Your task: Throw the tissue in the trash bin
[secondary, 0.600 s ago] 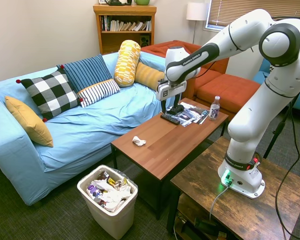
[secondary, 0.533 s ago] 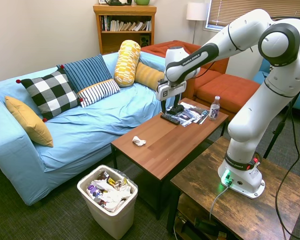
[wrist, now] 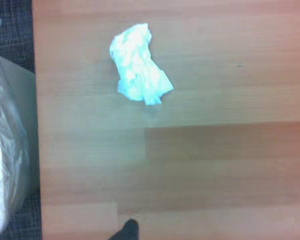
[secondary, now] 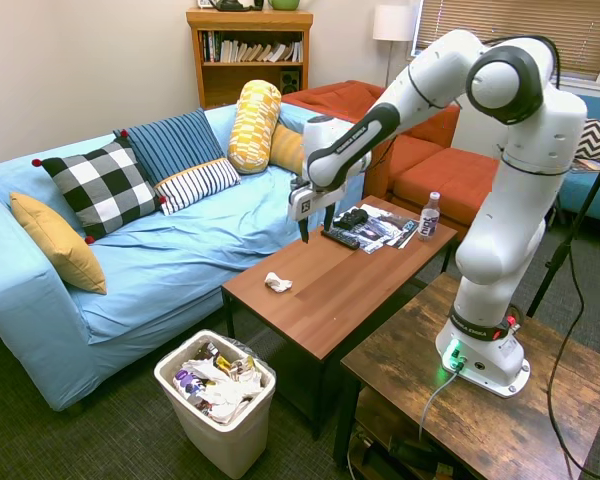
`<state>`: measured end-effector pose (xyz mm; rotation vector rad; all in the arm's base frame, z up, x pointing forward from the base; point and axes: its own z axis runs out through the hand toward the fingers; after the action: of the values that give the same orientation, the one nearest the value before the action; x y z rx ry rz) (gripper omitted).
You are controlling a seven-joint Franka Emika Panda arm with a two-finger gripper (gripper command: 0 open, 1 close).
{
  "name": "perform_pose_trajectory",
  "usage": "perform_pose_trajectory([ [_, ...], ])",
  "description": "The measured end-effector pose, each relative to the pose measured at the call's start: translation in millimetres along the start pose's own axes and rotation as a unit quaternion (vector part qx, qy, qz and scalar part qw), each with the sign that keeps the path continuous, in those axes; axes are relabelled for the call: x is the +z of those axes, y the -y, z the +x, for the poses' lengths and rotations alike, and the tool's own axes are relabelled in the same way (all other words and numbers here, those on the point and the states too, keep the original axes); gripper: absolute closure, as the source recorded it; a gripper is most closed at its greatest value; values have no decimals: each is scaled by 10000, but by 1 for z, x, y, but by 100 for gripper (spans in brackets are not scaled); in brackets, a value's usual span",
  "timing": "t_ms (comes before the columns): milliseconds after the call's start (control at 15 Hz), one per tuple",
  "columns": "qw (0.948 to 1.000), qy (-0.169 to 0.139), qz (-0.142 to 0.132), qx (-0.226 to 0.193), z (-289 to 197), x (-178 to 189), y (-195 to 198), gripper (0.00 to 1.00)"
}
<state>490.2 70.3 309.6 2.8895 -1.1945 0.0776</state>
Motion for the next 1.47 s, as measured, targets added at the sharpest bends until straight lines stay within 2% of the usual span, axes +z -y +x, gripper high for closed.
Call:
perform_pose_trajectory([
  [533,9992,-112,-363,95,28,115,94,0],
  [933,9983,71,-569,123,28,188,122,0],
  [1000,9981,108,-580,148,28,195,124,100],
  [1267,9979,126,-600,197,40,220,126,100],
  [1467,9984,117,-522,171,42,221,134,100],
])
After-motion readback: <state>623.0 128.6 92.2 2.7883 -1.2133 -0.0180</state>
